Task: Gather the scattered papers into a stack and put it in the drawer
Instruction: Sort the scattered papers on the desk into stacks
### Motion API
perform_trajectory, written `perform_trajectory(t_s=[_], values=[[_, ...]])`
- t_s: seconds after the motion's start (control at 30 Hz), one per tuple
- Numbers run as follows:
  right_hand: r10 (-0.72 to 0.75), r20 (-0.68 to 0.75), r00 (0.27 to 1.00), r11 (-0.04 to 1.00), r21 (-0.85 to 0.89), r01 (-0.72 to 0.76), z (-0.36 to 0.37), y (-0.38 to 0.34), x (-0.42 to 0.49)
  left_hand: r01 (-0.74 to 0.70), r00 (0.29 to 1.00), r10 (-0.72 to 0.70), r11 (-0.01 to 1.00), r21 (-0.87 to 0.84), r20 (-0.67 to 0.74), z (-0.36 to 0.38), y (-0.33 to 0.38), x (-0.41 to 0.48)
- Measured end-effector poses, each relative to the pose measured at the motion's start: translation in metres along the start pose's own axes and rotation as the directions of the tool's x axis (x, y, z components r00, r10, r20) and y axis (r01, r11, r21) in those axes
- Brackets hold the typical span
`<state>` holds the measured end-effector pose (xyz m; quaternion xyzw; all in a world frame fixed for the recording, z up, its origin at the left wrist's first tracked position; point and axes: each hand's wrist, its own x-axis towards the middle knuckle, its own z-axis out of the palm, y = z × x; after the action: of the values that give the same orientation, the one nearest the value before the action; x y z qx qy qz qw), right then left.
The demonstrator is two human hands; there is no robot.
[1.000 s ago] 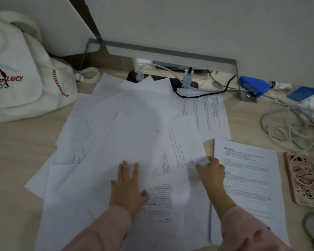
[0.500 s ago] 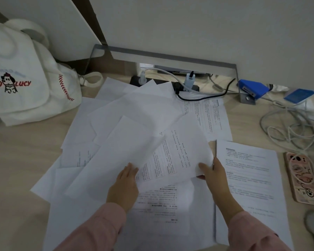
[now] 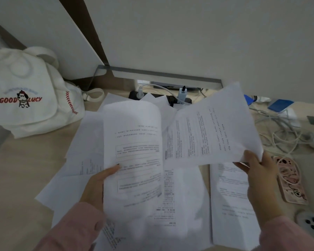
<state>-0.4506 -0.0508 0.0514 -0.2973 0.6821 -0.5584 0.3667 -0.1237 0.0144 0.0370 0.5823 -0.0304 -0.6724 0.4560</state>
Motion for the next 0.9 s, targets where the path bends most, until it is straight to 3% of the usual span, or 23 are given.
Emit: perform_trajectory(t_s=[0.17,0.3,0.4,0.5,0.6,0.77,0.9], values=[[0.006,-0.042,0.999,0.981,0.196,0.002,-0.011,-0.018,0.001,-0.046,0.998,0.043,0.997,-0.061,-0.052,-0.004,-0.006,0.010],[0.108,-0.027,0.994,0.946,0.310,-0.095,-0.013,-0.013,-0.001,-0.050,0.987,0.062,0.995,0.087,-0.147,-0.017,-0.021,0.019],[0.197,0.081,0.977,0.918,0.335,-0.213,-0.014,-0.003,-0.001,-0.010,0.975,0.054,0.980,0.200,-0.217,-0.033,-0.025,0.024],[0.291,0.267,0.919,0.909,0.221,-0.352,-0.009,0.011,-0.003,0.043,0.981,0.011,0.962,0.269,-0.194,-0.045,-0.024,0.024],[0.391,0.417,0.821,0.909,-0.036,-0.415,0.000,0.022,-0.004,0.051,0.989,-0.003,0.946,0.321,-0.147,-0.052,-0.012,0.022],[0.467,0.479,0.743,0.873,-0.385,-0.301,0.016,0.028,-0.002,0.008,1.000,-0.013,0.913,0.407,0.009,-0.060,0.012,0.020],[0.445,0.544,0.711,0.853,-0.499,-0.153,0.043,0.018,-0.002,0.066,0.995,-0.094,0.905,0.420,0.045,-0.062,0.019,0.021]])
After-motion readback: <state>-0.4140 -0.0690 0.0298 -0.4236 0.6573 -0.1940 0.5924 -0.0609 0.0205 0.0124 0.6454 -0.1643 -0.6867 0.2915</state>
